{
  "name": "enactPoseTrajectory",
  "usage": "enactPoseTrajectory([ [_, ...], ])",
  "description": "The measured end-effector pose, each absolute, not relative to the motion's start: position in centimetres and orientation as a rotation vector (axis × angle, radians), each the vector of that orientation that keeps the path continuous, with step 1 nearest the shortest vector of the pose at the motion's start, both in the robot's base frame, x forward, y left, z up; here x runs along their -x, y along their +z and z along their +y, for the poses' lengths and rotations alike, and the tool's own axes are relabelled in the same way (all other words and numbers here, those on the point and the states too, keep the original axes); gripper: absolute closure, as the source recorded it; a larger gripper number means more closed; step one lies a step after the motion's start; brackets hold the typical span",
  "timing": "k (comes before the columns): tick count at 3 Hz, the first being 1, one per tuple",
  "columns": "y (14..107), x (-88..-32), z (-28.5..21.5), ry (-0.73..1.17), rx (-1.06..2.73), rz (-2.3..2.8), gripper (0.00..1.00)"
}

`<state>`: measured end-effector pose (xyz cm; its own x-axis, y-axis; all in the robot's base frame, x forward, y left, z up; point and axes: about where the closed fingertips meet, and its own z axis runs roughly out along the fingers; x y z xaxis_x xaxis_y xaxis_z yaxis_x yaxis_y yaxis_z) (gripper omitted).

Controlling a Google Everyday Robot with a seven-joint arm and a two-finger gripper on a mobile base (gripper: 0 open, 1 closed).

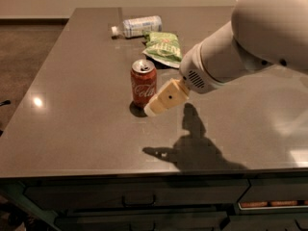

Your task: Pick coke can

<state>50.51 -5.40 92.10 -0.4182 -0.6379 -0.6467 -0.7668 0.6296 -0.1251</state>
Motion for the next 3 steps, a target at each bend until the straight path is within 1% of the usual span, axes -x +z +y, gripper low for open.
enactPoseTrajectory([
  [2, 89.8, -51.3, -2.7, 0.228, 1.144, 2.149, 0.0],
  [3, 89.4, -52.6, -1.0, 0.279, 1.123, 2.136, 0.0],
])
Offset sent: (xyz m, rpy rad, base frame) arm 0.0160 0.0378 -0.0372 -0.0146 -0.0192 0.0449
